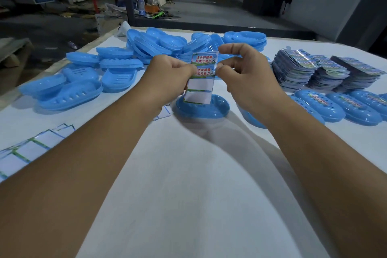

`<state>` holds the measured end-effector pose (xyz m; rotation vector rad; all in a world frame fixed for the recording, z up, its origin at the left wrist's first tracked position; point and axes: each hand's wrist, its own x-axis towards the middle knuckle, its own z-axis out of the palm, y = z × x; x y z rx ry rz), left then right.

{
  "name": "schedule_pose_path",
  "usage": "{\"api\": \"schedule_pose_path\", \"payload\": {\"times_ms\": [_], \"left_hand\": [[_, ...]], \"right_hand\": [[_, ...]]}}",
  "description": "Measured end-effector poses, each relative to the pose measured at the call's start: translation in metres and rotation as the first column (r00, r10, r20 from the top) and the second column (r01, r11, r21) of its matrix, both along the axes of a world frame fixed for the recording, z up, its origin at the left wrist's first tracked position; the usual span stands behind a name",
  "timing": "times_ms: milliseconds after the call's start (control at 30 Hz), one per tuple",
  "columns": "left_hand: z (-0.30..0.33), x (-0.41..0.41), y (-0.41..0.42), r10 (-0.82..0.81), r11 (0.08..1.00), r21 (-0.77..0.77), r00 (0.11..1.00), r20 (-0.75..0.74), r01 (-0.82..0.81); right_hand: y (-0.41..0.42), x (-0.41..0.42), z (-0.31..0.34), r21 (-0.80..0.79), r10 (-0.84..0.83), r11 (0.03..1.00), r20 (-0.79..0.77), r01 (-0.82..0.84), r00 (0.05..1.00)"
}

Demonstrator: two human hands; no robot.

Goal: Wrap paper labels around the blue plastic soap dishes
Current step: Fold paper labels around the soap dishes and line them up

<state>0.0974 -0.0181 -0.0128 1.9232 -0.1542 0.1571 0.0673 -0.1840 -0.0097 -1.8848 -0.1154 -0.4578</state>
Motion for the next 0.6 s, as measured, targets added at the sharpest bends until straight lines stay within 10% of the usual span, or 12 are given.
{"api": "schedule_pose_path", "payload": {"times_ms": [600], "left_hand": [[0.009, -0.005, 0.002, -0.133, 0.991, -0.022, 0.991, 0.0, 0.133]], "right_hand": [[-0.012, 0.005, 0.0, -0.088, -0.15, 0.986, -0.062, 0.145, 0.987]]}}
